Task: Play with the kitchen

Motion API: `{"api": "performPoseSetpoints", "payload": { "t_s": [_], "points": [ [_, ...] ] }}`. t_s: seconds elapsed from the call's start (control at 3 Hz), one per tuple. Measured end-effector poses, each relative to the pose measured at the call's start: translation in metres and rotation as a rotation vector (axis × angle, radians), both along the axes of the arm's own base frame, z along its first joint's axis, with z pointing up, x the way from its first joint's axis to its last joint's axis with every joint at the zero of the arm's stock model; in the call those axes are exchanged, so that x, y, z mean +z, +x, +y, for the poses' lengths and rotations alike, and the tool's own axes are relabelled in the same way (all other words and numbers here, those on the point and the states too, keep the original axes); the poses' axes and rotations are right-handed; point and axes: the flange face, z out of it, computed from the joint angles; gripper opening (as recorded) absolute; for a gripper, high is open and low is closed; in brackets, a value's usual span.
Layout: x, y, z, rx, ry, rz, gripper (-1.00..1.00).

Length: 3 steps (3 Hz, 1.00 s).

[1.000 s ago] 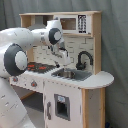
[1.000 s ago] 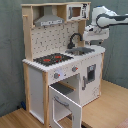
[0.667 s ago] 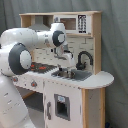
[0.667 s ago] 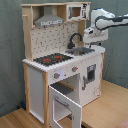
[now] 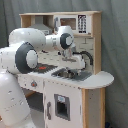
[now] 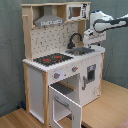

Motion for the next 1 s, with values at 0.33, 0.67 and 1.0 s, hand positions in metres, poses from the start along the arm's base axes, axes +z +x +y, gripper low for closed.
{"api": "performPoseSetpoints", "payload": {
  "t_s": [0.33, 0.67, 1.0],
  "points": [
    [-0.011, 0.019, -0.008, -0.001, 0.026, -0.047, 1.0],
    [-0.029, 0.034, 0.006, 0.006, 0.049, -0.075, 1.0],
    [-0.045, 0.046, 0.021, 0.011, 0.062, -0.1, 1.0]
  ]
}}
